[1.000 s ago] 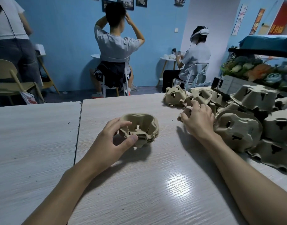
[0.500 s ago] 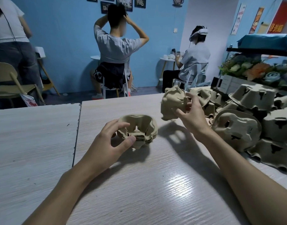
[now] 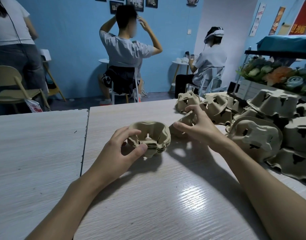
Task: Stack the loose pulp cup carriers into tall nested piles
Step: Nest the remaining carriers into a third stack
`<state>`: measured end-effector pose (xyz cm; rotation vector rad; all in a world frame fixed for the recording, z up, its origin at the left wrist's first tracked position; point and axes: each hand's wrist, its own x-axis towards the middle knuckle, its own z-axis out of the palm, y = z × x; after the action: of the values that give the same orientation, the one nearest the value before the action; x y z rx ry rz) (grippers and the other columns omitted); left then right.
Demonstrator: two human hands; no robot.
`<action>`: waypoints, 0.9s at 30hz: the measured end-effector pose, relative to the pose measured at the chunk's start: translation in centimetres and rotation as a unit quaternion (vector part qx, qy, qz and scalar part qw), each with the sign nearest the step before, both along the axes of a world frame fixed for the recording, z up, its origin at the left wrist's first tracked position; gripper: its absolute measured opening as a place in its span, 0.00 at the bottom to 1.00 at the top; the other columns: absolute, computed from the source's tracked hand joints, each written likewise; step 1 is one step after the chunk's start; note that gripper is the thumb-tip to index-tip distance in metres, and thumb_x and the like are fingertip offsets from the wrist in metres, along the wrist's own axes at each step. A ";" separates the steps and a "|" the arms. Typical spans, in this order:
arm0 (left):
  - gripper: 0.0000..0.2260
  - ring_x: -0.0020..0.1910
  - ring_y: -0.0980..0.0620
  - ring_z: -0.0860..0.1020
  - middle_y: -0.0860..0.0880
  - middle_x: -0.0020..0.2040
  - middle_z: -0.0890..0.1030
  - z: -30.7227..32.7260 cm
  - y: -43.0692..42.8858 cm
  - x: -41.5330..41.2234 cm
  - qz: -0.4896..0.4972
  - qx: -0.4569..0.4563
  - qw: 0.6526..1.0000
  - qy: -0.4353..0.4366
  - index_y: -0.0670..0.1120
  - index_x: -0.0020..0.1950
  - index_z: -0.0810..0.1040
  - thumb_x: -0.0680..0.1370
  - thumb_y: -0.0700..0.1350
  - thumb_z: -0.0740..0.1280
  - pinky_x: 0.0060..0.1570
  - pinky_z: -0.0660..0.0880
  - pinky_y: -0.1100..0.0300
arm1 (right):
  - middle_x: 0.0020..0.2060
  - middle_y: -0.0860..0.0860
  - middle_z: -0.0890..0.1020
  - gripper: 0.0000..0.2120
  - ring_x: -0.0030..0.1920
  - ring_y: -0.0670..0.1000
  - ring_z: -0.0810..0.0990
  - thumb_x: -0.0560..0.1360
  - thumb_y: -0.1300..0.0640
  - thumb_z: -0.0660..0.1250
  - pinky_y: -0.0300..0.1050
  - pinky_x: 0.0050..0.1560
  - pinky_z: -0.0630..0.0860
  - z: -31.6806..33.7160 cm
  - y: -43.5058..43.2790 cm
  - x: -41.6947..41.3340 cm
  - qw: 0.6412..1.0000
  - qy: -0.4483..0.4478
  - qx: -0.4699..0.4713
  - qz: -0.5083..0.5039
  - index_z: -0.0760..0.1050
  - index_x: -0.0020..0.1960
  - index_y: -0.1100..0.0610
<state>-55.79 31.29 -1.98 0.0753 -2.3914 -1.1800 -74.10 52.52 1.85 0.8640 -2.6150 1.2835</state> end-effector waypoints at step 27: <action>0.19 0.56 0.58 0.78 0.59 0.54 0.77 0.4 0.2 0.4 0.022 0.014 1.000 -0.003 0.63 0.54 0.76 0.67 0.67 0.69 0.62 0.75 0.51 | 0.65 0.43 0.76 0.32 0.67 0.41 0.72 0.66 0.33 0.69 0.50 0.71 0.68 0.6 -2.2 5.0 0.977 -0.067 -0.027 0.200 0.73 0.66 0.46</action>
<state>-55.35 31.45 -1.59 0.1390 -2.3673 -1.1942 -69.11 50.30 2.48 1.3940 -2.5740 1.5448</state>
